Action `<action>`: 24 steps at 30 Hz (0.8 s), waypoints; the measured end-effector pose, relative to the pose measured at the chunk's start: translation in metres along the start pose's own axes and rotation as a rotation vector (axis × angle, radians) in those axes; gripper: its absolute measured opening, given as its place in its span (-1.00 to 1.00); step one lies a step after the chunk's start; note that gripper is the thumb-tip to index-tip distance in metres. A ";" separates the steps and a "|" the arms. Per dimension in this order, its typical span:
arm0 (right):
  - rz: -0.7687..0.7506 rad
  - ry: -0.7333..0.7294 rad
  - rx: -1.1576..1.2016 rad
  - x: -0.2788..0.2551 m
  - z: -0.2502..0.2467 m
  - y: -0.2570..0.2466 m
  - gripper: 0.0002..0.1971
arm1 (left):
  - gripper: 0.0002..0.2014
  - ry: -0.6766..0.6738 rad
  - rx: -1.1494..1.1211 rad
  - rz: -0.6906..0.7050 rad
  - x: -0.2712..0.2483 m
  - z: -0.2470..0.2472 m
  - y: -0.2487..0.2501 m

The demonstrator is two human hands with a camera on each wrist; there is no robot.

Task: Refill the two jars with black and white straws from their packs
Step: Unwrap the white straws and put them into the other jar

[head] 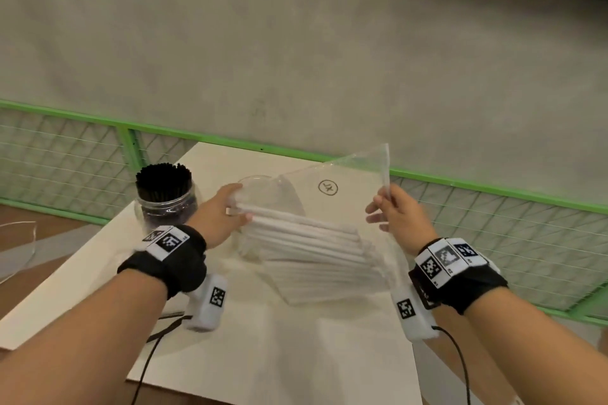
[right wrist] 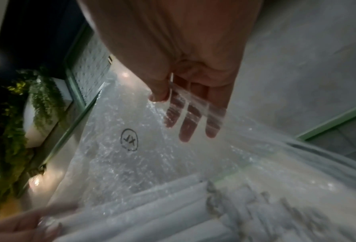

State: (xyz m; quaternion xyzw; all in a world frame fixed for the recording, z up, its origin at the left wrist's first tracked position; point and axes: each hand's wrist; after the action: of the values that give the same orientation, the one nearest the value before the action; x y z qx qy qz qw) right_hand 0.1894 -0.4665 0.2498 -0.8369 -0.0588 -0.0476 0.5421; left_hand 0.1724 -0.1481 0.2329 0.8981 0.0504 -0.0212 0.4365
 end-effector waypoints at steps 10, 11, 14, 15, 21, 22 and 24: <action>-0.080 0.124 -0.263 -0.011 -0.026 0.009 -0.82 | -0.82 0.215 0.016 0.280 0.001 -0.032 0.037; -0.093 0.169 -0.239 -0.011 -0.024 0.012 -0.83 | -0.83 0.282 -0.021 0.298 0.000 -0.033 0.037; -0.103 0.170 -0.262 -0.009 -0.017 0.018 -0.81 | -0.88 0.299 0.014 0.278 0.002 -0.028 0.031; -0.078 0.124 -0.319 -0.009 -0.014 0.021 -0.81 | -0.86 0.232 0.061 0.246 0.001 -0.024 0.028; -0.110 0.121 -0.411 -0.003 -0.010 0.021 -0.84 | -0.87 0.279 0.035 0.218 0.002 -0.025 0.016; -0.091 0.093 -0.434 -0.002 -0.009 0.023 -0.84 | -0.87 0.253 0.059 0.204 0.002 -0.024 0.015; -0.144 0.150 -0.431 0.000 -0.010 0.024 -0.85 | -0.86 0.348 0.026 0.221 0.003 -0.026 0.017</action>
State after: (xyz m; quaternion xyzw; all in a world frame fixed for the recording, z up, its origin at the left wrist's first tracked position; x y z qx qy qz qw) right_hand 0.1926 -0.4851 0.2319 -0.9211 -0.0665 -0.1599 0.3488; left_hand 0.1767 -0.1375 0.2619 0.8937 0.0261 0.1818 0.4093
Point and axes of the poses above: each hand's wrist, its own x-axis towards the middle knuckle, its own z-axis out of the palm, y = z × x, and after that the axes turned 2 degrees about -z, right-handed
